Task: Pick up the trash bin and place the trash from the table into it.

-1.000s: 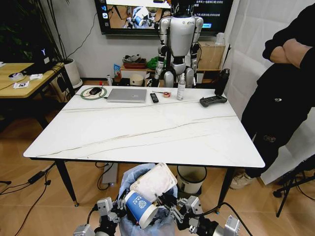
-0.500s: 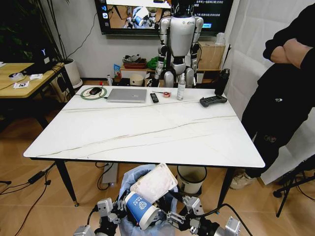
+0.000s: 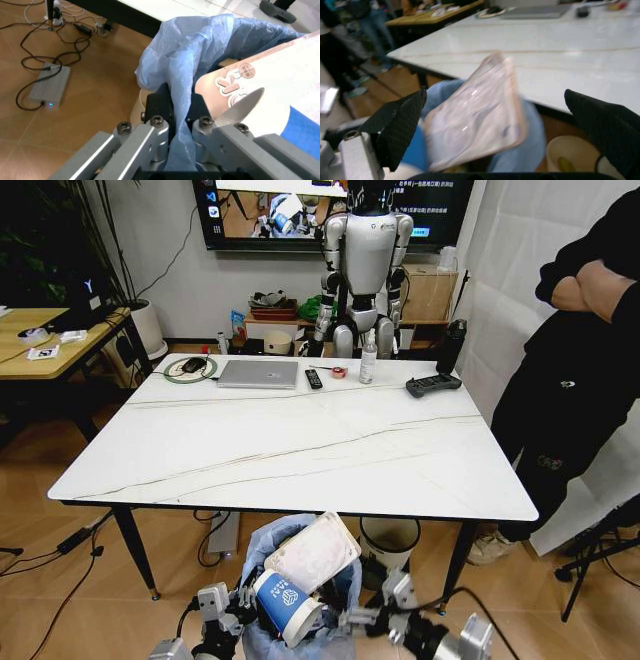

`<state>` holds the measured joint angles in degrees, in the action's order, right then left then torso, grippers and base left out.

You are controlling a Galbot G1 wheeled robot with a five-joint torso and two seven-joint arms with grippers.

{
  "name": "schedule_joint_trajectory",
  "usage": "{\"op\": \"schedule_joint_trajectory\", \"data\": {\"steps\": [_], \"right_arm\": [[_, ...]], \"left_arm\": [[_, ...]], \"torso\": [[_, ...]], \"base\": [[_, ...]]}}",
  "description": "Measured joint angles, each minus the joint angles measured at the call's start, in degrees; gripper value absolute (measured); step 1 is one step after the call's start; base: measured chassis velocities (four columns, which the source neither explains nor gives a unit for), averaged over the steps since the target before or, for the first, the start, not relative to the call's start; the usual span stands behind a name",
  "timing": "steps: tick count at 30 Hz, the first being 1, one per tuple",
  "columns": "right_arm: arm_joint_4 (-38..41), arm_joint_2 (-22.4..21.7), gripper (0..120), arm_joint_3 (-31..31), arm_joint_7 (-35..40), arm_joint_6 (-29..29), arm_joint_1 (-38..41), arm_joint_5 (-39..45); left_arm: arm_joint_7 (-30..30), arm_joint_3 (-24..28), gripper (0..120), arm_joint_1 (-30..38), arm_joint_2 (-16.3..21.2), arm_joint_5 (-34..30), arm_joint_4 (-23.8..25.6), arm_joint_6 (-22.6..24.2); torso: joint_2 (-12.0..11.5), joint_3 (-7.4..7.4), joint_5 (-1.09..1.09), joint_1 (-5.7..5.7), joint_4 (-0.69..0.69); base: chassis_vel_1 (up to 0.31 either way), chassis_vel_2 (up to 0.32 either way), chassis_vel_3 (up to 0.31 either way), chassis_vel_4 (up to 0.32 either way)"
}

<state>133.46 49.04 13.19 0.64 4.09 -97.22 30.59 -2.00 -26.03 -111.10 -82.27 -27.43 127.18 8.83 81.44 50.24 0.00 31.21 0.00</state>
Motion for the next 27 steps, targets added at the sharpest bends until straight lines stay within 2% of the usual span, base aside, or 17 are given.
{"op": "schedule_joint_trajectory", "data": {"steps": [7,9,10,13,14,17,19,23,27], "right_arm": [[0.2,3.2,100,7.3,3.6,-2.8,-2.2,-1.4],[-1.3,7.0,100,13.4,2.9,-8.4,-4.5,-3.4],[-1.6,8.8,100,15.0,2.5,-9.0,-5.4,-3.7],[-2.0,14.9,100,19.4,0.0,-11.5,-7.5,-4.1],[-2.0,14.9,100,19.4,0.0,-11.5,-7.5,-4.1],[-2.6,21.5,100,23.2,-3.8,-14.5,-9.1,-4.6],[-3.3,24.3,100,25.0,-7.3,-16.6,-9.8,-4.4],[-5.8,27.3,100,27.9,-12.4,-20.1,-10.3,-3.3],[-8.4,28.1,100,30.1,-15.9,-22.7,-10.8,-2.0]], "left_arm": [[0.2,-0.7,0,-0.3,0.5,0.3,0.0,-0.4],[0.2,-1.6,0,-0.5,2.0,-0.1,0.2,-0.5],[0.2,-1.9,0,-0.4,2.4,-0.3,0.3,-0.5],[0.3,-2.3,0,-0.3,3.4,-0.6,0.3,-0.6],[0.3,-2.3,0,-0.3,3.4,-0.6,0.3,-0.6],[0.3,-2.7,0,-0.1,5.4,-0.9,0.0,-0.7],[0.3,-3.2,0,0.2,6.4,-1.3,-0.1,-0.7],[0.4,-4.1,0,0.6,7.9,-2.2,-0.4,-0.9],[0.5,-4.8,0,0.8,9.7,-3.4,-0.9,-1.0]], "torso": [[0.0,0.00,0.00,0.00,0.00],[0.0,0.00,0.00,0.00,0.00],[0.0,0.00,0.00,0.00,-0.01],[0.0,0.00,-0.01,0.00,0.00],[0.0,0.00,-0.01,0.00,0.00],[0.0,0.00,-0.01,0.00,-0.02],[0.0,0.00,-0.03,-0.01,-0.01],[0.0,0.00,-0.01,0.00,0.00],[0.0,0.00,-0.01,0.00,-0.01]], "base": [[0.000,0.000,0.000,0.000],[0.000,0.000,0.000,0.000],[0.000,0.000,0.000,0.000],[0.000,0.000,0.000,0.000],[0.000,0.000,0.000,0.000],[0.000,0.000,0.000,0.000],[0.000,0.000,0.000,0.000],[0.000,0.000,0.000,0.000],[0.000,0.000,0.000,0.000]]}}
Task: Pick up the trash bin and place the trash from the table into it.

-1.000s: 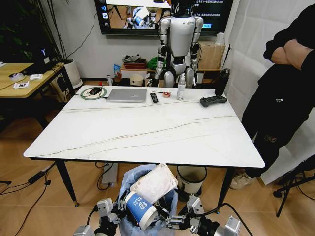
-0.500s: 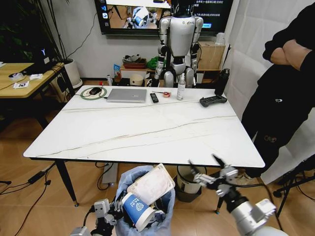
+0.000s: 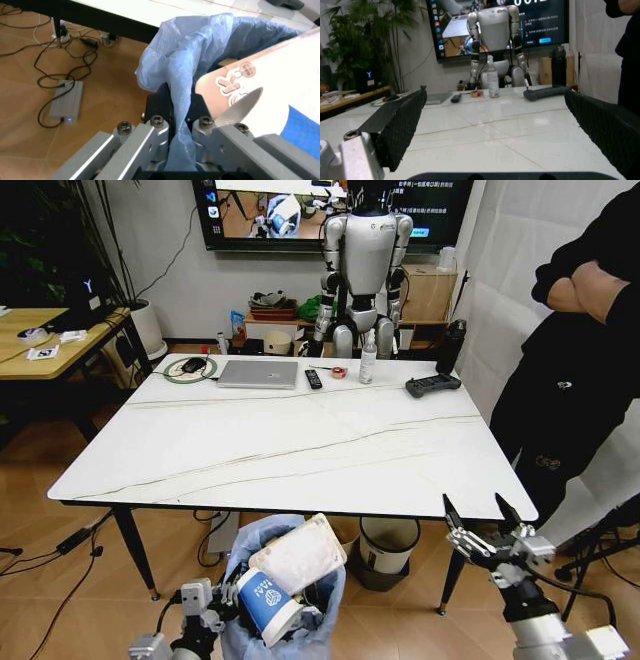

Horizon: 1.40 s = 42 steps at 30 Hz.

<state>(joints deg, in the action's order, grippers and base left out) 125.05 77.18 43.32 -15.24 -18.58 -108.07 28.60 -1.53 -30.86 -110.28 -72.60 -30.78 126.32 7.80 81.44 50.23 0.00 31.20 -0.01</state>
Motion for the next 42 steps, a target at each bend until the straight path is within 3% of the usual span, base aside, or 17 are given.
{"op": "schedule_joint_trajectory", "data": {"steps": [11,21,27,35,42], "right_arm": [[-7.5,1.5,100,0.9,-2.5,-4.0,-2.1,-0.6],[-9.7,1.2,100,0.2,-2.8,-4.4,-2.0,-1.0],[-16.1,0.5,100,0.2,-2.7,-4.7,0.8,-1.0],[-16.5,0.3,100,0.2,-2.5,-4.6,1.1,-0.7],[-16.5,0.3,100,0.2,-2.5,-4.6,1.1,-0.7]], "left_arm": [[-0.3,-1.0,0,1.1,2.2,-1.7,-2.3,0.1],[-0.2,-0.4,0,0.6,2.0,-2.0,-3.4,0.0],[-0.2,-0.1,0,0.4,0.5,-1.5,-4.7,-0.3],[0.0,0.6,0,-1.2,-2.2,0.3,-4.8,-1.9],[-1.5,1.1,0,-2.3,-5.2,5.6,-5.4,-5.2]], "torso": [[0.0,0.00,0.00,0.00,0.00],[0.0,0.00,-0.02,0.00,0.00],[0.0,0.00,0.02,0.00,0.01],[0.0,0.00,0.00,0.00,0.01],[0.0,0.00,0.01,0.00,0.01]], "base": [[0.000,0.000,0.000,0.000],[0.000,0.000,0.000,0.000],[0.000,0.000,0.000,0.000],[0.000,0.000,0.000,0.000],[0.000,0.000,0.000,0.000]]}}
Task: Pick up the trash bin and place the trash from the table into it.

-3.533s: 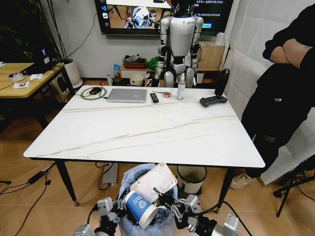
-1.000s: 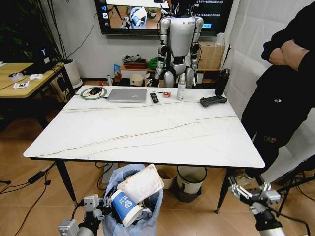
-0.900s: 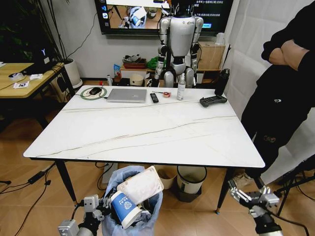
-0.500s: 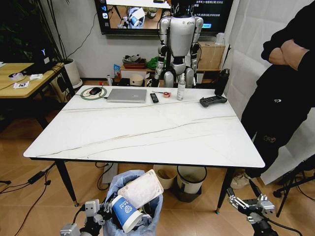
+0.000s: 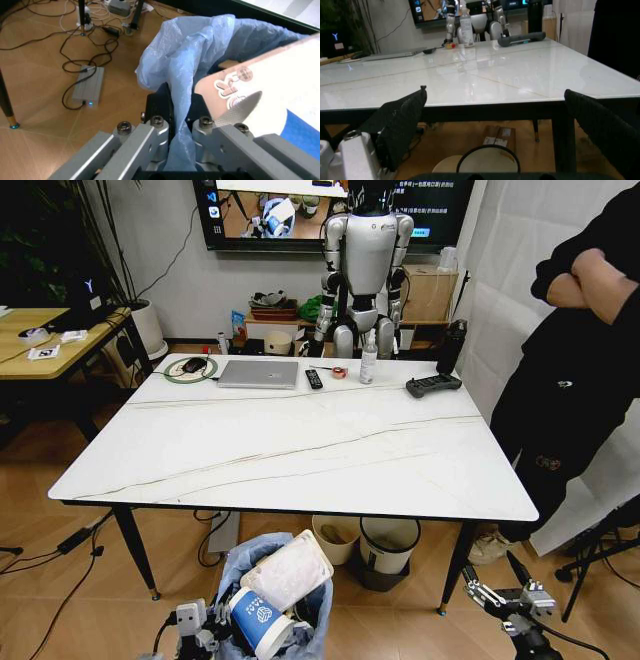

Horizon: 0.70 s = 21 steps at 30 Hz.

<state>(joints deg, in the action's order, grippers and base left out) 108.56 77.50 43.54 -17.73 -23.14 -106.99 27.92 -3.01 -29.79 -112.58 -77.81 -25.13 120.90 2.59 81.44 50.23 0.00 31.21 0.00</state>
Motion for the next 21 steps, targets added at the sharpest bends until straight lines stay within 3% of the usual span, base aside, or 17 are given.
{"op": "schedule_joint_trajectory", "data": {"steps": [10,21], "right_arm": [[0.1,0.0,100,0.0,0.0,0.1,0.0,0.0],[0.2,0.0,100,0.0,0.1,0.1,0.0,0.1]], "left_arm": [[-0.8,-0.3,0,-0.8,-3.7,3.8,-0.3,-3.9],[-0.7,-0.5,0,-1.0,-4.4,4.9,-0.3,-5.1]], "torso": [[0.0,0.00,-0.01,0.00,0.00],[0.0,0.00,0.00,0.00,0.00]], "base": [[0.000,0.000,0.000,0.000],[0.000,0.000,0.000,0.000]]}}
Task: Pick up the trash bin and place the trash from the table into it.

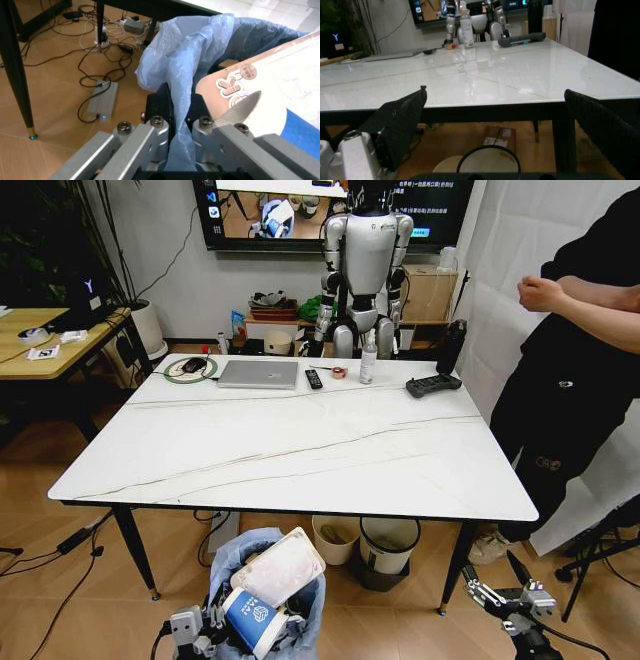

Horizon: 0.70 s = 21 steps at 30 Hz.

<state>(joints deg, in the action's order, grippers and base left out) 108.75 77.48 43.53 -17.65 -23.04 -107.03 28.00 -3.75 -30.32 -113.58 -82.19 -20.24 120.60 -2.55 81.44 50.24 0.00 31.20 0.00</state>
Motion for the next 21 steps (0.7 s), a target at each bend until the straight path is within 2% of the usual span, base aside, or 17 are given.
{"op": "schedule_joint_trajectory", "data": {"steps": [14,21], "right_arm": [[0.1,0.0,100,0.0,0.0,0.0,0.0,0.0],[0.1,0.0,100,0.0,0.0,0.0,0.0,0.0]], "left_arm": [[0.0,-0.8,0,2.1,0.6,-1.9,-1.2,1.7],[0.1,-1.1,0,2.5,0.9,-2.6,-1.4,2.2]], "torso": [[0.0,-0.01,-0.01,0.00,0.00],[-1.1,-0.58,0.00,-0.50,0.00]], "base": [[0.000,0.000,0.000,0.000],[0.000,0.000,0.000,0.000]]}}
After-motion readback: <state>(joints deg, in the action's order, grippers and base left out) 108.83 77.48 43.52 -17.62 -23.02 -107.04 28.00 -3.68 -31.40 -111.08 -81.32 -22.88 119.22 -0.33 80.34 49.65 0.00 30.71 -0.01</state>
